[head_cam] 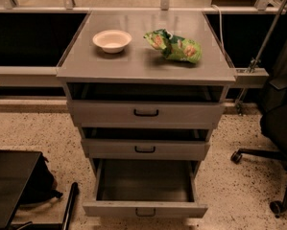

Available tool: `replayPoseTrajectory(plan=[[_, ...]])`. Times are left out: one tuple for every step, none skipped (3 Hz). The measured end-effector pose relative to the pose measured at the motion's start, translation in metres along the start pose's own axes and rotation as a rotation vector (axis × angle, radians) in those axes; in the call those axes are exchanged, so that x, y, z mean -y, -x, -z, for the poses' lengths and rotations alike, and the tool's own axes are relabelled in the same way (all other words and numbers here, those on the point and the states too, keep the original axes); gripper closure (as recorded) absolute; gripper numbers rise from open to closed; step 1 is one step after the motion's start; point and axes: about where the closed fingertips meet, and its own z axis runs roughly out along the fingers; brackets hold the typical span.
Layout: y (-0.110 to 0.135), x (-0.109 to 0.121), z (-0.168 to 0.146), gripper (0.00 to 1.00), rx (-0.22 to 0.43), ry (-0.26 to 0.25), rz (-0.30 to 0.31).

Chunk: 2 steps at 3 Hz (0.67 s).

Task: Close bottom drawer

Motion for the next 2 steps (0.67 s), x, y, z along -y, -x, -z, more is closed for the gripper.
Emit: replayPoseTrajectory(plan=[[-0.008,0.037,-0.016,0.0,0.106,-0.042,0.059],[-0.021,0.065,0.004,0.0,0.079,-0.105,0.072]])
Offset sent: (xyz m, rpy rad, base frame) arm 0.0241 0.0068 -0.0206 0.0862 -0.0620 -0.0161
